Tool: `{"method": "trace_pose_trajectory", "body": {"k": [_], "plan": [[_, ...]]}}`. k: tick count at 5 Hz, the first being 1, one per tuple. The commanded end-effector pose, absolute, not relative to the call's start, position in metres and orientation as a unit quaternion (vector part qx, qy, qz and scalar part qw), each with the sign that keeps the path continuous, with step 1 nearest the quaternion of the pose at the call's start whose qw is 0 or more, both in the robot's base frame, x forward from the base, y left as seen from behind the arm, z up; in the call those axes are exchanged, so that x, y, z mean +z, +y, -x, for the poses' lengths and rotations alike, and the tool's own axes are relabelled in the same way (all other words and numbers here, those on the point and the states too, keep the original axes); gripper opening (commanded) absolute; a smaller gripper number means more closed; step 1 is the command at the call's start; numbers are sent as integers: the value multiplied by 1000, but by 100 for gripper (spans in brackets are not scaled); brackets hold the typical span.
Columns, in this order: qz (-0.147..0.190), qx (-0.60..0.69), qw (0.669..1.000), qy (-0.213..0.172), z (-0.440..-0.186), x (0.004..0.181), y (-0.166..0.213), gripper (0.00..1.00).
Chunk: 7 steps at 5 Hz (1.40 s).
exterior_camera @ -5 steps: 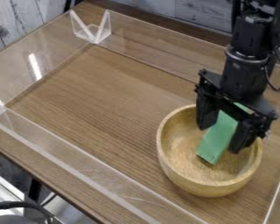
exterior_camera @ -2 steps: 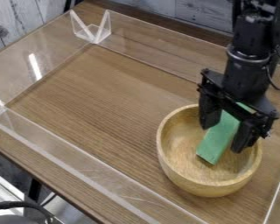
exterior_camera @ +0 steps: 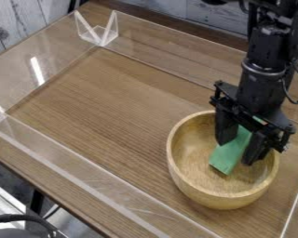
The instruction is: Remove the green block from inside the brown bowl and put it on the table
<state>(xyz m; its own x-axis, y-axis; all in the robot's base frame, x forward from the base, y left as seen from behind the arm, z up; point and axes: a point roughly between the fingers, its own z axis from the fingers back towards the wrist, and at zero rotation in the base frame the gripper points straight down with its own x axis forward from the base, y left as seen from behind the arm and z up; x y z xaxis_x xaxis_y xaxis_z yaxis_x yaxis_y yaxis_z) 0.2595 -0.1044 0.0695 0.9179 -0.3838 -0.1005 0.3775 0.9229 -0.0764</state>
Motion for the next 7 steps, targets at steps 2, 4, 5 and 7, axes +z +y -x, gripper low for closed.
{"method": "trace_pose_trajectory", "body": {"k": [2,4,5,7], "plan": [[31,-189,981,26,-266,91,-100,0],[26,-179,984,8,-267,116,-91,0],[17,-167,986,-11,-271,142,-84,0],[17,-154,988,-26,-278,152,-72,0]]}}
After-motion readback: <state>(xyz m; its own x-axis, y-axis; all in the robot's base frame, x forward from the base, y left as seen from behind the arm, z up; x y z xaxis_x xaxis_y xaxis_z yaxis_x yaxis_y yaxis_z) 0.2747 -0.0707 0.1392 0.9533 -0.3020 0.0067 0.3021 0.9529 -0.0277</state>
